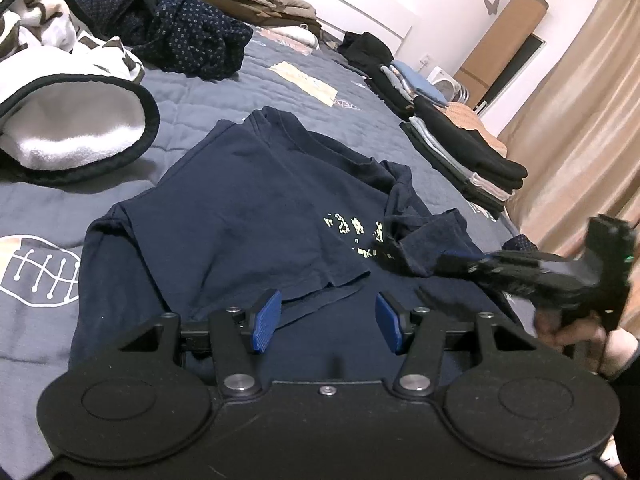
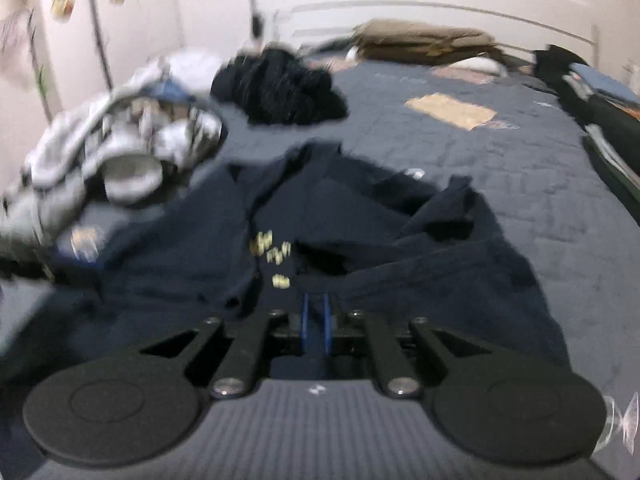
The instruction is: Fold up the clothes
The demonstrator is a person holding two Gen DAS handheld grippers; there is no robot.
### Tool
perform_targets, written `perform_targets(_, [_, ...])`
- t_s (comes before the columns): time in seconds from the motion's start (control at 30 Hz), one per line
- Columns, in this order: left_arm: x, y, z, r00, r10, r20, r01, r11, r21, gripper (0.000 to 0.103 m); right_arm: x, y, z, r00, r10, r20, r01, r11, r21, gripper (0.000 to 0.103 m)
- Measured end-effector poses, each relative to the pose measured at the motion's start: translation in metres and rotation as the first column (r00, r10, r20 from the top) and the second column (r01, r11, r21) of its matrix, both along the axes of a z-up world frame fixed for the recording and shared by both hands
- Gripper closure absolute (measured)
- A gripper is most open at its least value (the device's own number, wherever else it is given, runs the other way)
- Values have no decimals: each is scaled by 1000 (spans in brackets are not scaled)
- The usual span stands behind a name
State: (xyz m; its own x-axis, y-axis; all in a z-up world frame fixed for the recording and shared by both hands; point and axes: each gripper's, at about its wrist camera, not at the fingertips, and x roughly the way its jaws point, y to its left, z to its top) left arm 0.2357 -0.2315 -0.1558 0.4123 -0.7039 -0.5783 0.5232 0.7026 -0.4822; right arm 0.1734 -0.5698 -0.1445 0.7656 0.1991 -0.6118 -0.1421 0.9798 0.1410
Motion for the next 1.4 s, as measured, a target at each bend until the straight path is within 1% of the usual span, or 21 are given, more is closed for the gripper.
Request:
perform_targets(0.07, [0,-1,-1,1000,1,-3,-1,1000,1,51,-9,-12,14,996,-59,65,55,997,53,88])
perform_targets(0.13, [0,-2,-2,1000,0,-5,0,1000,3,51,-8,-31,23,980,-167,112,161,985,65,64])
perform_targets(0.17, [-1,-2,-2,1000,-3,-4,3,1000,5,51,-4,-45,23,970,-213,114,206,976,71,60])
perform_targets(0.2, [-1,-3,-1,1000,-7,-2,7,1000,6,51,2,-58,22,960,-257,114,250,965,77,57])
perform_targets(0.27, [-2,-4,-1,1000,-10,0,10,1000,5,51,17,-85,11,941,-336,45,329,937,114,56])
perform_targets(0.33, [-1,-3,-1,1000,-11,1,11,1000,4,51,31,-111,-2,910,-414,-36,414,898,148,56])
perform_targets(0.37, [-1,-3,-1,1000,-11,1,11,1000,4,51,34,-118,-10,901,-428,-63,433,887,159,56])
perform_targets(0.47, [0,-3,-3,1000,-7,-3,7,1000,8,51,40,-119,-23,918,-387,-79,395,900,184,56])
perform_targets(0.5, [0,-3,-3,1000,-6,-5,6,1000,9,51,40,-113,-23,930,-363,-60,368,914,168,61])
perform_targets(0.57, [0,-2,-3,1000,-4,-6,4,1000,10,51,37,-102,-22,947,-319,-30,320,938,132,81])
perform_targets(0.6, [0,-2,-3,1000,-4,-7,4,1000,10,51,34,-96,-20,957,-290,-24,290,948,134,101])
perform_targets(0.67, [0,-1,-3,1000,-3,-7,3,1000,9,51,24,-87,-13,973,-230,-3,228,963,145,102])
perform_targets(0.83, [-1,-3,-3,1000,-9,-6,10,1000,10,51,-17,-52,8,995,-89,51,86,994,65,102])
perform_targets(0.93, [-2,-4,-4,1000,-17,-9,17,1000,14,51,-33,-33,5,997,-64,-52,65,998,16,100])
perform_targets(0.97, [-2,-4,-4,1000,-18,-11,18,1000,15,51,-37,-30,1,994,-79,-81,79,997,3,100])
perform_targets(1.07, [-4,-5,-2,1000,-19,-10,19,1000,11,51,-45,-32,-13,973,-165,-160,172,985,32,98])
perform_targets(1.13, [-6,-6,0,1000,-26,-12,26,1000,4,51,-57,-46,-14,953,-272,-136,290,947,135,98])
perform_targets(1.23, [-1,-15,5,999,-50,1,50,999,4,48,-77,-75,-14,901,-416,-118,431,840,330,93])
perform_targets(1.27, [0,-19,7,998,-58,6,58,998,5,48,-78,-83,-16,885,-447,-130,462,808,365,91])
perform_targets(1.33, [4,-26,10,997,-75,17,75,997,6,48,-80,-101,-20,849,-504,-158,518,738,432,76])
perform_targets(1.4, [8,-33,14,995,-92,27,92,996,7,48,-83,-114,-35,812,-549,-200,564,647,513,68])
